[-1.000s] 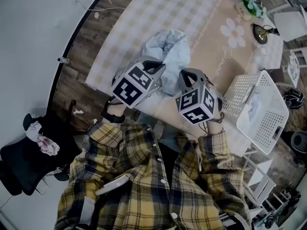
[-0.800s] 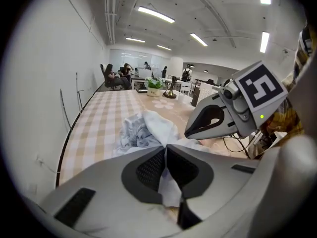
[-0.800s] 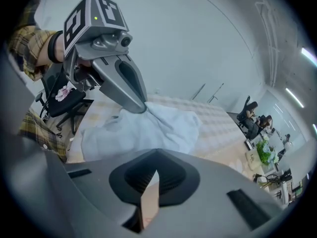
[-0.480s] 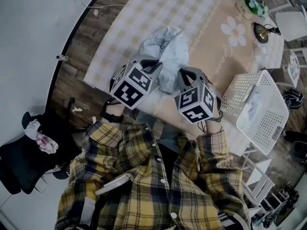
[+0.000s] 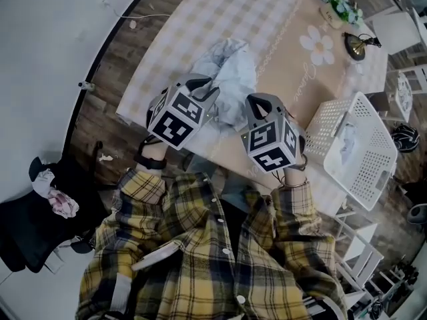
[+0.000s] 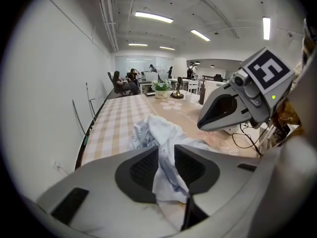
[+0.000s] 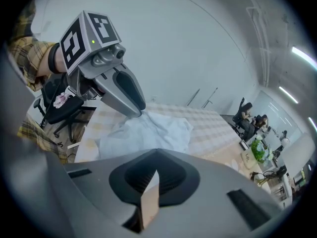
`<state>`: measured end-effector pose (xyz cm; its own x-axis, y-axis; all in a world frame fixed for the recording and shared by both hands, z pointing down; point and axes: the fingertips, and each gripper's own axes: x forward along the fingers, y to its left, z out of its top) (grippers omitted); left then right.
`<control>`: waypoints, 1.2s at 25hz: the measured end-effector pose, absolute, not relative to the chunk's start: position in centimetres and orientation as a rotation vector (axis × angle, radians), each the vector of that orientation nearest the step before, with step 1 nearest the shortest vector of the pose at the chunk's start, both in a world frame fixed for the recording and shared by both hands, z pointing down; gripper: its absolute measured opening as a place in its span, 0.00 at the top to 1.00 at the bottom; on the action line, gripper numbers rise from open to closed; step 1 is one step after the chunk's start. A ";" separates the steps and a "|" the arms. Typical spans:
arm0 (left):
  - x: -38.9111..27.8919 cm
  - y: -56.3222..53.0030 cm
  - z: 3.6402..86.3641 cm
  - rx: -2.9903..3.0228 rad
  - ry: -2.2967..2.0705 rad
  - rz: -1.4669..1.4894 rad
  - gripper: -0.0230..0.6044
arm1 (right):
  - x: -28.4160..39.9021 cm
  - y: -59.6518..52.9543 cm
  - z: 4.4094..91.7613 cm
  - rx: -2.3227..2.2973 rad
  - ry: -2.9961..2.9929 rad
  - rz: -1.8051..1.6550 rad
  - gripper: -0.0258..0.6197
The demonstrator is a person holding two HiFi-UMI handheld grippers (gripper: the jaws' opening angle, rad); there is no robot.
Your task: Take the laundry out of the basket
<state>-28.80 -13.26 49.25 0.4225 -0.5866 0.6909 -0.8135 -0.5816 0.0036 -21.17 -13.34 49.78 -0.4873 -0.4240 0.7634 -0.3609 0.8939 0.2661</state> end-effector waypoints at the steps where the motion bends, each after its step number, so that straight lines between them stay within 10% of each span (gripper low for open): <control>1: -28.6 -13.4 48.7 2.353 -1.211 0.919 0.74 | -21.0 -13.4 49.2 0.574 -2.153 -0.079 0.93; 30: -2.1 -10.3 23.7 2.890 -0.843 -0.016 0.95 | 1.5 -9.7 26.2 1.333 -2.451 -0.031 0.94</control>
<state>-2.06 -10.28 23.66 0.8439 -0.5358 0.0266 -0.5345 -0.8354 0.1281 1.53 -9.69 26.15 -0.4964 -0.8175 0.2919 -0.8099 0.5572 0.1831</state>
